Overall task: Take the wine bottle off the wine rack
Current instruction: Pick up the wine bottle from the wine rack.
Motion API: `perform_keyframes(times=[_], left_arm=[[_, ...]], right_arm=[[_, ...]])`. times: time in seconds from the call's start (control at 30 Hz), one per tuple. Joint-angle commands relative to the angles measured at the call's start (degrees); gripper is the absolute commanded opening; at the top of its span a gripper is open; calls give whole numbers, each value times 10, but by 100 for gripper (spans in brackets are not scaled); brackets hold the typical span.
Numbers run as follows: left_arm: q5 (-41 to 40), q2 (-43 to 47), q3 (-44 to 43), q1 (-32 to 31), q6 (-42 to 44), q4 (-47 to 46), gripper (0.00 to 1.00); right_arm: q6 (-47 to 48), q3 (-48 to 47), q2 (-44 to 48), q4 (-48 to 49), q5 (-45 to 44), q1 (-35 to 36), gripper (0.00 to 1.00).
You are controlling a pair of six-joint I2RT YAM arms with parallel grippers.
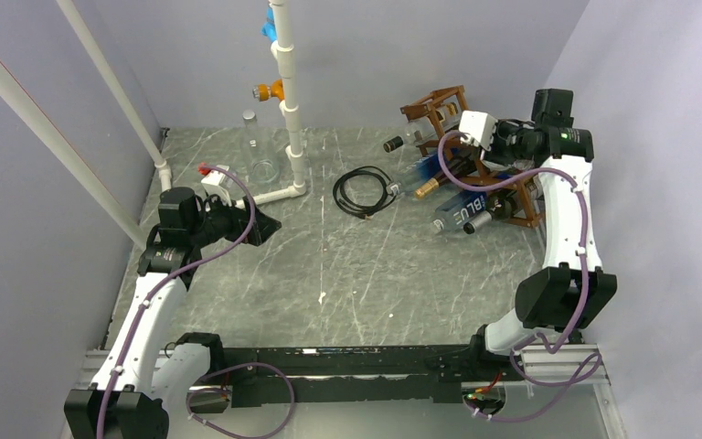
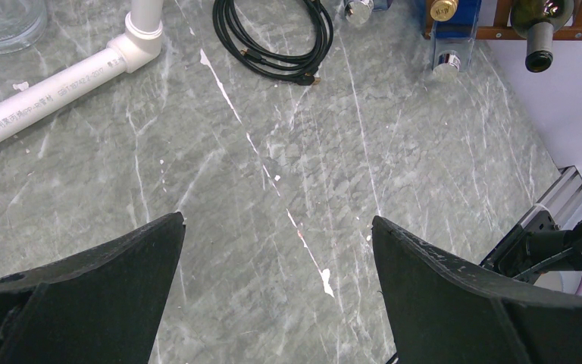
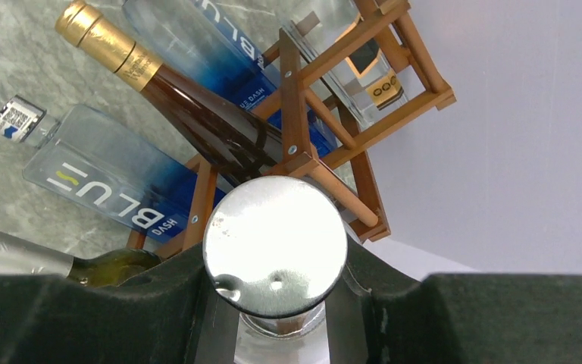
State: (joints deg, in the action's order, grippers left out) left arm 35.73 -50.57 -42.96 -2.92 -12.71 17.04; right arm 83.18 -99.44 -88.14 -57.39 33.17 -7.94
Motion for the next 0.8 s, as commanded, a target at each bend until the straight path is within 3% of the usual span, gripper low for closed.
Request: perform_keyframes(times=[0.0, 0.77], left_arm=[[5, 6, -7, 2, 12, -15, 99], [4, 7, -7, 2, 13, -14, 99]], right_arm=[[-31, -54, 40, 108, 30, -17, 0], [-147, -106, 29, 170, 72, -44, 0]])
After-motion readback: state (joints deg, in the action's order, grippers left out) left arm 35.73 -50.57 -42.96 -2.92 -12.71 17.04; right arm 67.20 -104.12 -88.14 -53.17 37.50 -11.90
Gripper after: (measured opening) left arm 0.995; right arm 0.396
